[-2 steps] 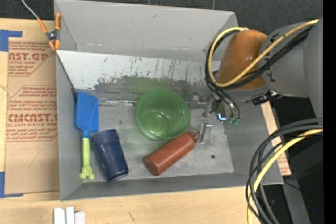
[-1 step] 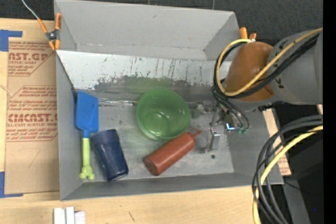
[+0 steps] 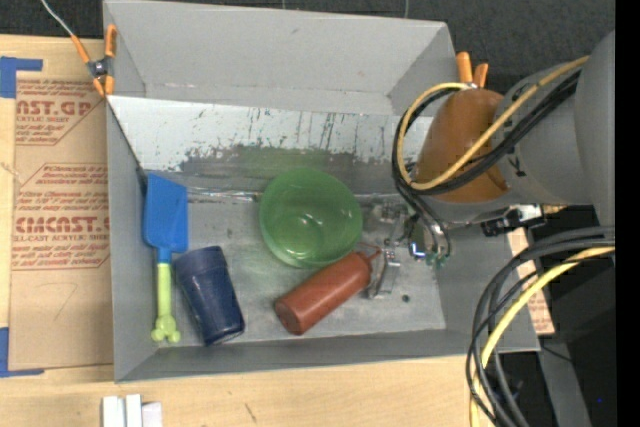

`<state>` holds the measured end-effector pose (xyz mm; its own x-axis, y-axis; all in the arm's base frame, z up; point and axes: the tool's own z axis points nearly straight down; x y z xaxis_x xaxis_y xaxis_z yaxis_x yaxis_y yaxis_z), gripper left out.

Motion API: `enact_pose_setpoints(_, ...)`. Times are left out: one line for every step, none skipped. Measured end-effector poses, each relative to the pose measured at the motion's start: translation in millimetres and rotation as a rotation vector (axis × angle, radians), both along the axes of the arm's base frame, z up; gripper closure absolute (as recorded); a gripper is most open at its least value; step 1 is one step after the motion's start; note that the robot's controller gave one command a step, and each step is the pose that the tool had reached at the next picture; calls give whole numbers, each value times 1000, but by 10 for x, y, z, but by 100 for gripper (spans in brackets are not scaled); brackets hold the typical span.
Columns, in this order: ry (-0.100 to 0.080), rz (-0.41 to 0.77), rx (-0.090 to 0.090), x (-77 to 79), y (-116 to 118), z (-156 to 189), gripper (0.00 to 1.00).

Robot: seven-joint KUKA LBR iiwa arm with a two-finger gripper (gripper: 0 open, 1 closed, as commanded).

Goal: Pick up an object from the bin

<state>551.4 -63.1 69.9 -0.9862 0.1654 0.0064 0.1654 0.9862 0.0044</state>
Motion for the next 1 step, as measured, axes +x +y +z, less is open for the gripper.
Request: enact_pose_setpoints(-6, -90, -5, -208, 37, -6, 0)
